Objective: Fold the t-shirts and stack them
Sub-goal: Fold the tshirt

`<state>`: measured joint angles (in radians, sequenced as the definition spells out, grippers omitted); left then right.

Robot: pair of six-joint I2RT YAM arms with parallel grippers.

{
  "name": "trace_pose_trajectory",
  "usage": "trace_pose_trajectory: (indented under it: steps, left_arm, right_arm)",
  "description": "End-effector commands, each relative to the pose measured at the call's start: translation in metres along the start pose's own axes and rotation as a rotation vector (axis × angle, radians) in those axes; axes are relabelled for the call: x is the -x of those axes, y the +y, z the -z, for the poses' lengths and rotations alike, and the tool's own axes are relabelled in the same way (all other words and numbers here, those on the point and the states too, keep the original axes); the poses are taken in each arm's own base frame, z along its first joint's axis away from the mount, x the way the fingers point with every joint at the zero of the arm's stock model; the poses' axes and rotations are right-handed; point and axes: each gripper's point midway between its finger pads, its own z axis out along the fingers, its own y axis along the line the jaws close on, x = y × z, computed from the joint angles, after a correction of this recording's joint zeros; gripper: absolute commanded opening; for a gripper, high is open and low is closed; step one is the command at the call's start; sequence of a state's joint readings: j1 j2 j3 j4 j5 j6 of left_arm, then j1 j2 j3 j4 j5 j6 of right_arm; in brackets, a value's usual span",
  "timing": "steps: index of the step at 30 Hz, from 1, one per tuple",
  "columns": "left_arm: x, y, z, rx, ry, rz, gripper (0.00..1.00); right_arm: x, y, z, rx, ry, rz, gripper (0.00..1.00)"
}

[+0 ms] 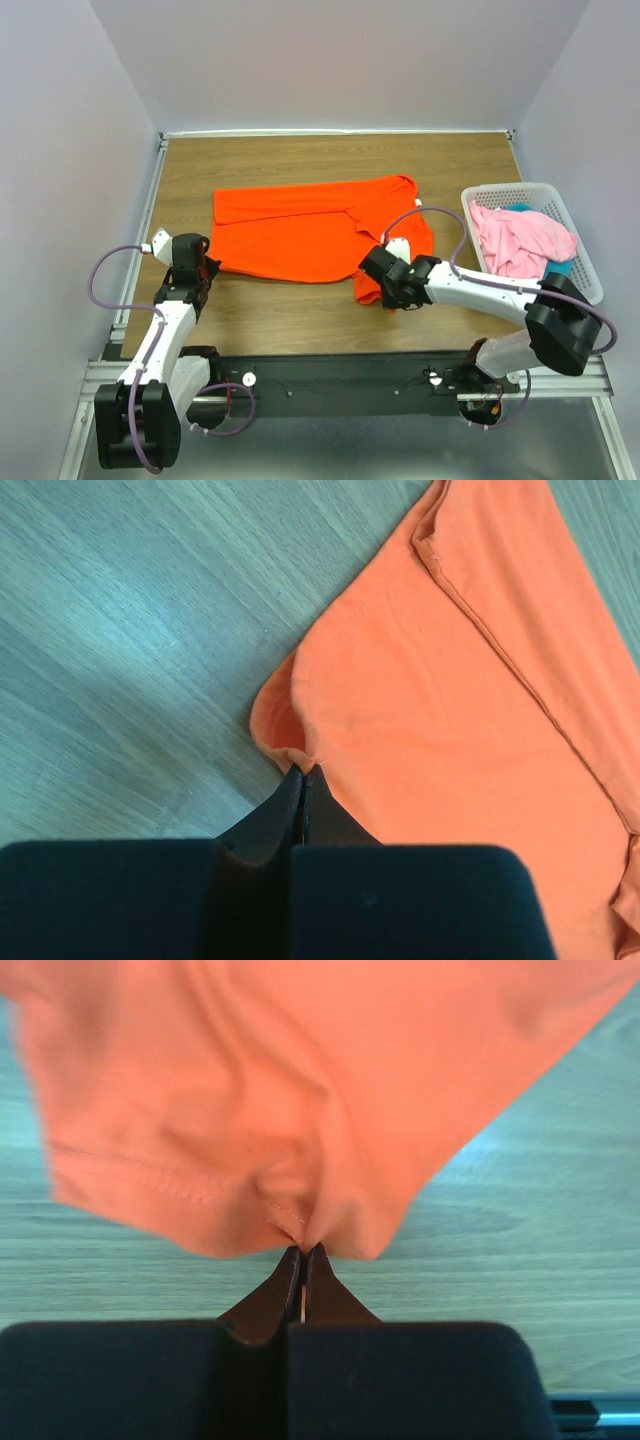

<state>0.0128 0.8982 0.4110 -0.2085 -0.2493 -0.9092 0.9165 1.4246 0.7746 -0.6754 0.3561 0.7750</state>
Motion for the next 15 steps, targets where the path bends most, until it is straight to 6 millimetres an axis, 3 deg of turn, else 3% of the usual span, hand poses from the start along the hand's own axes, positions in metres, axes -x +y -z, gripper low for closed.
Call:
trace_pose_trajectory:
  steps: [1,8,15]
  left_arm:
    - [0.005,-0.007,0.004,-0.031,-0.011,-0.01,0.0]
    - [0.011,-0.014,0.005,-0.04,-0.021,-0.005,0.0]
    - [0.022,-0.028,0.001,-0.048,-0.028,-0.013,0.0]
  right_arm:
    - [0.051,0.001,0.028,0.0,-0.168,-0.009,0.01]
    - [0.107,-0.012,0.049,-0.016,-0.274,-0.076,0.01]
    - [0.158,-0.022,0.055,-0.055,-0.324,-0.117,0.01]
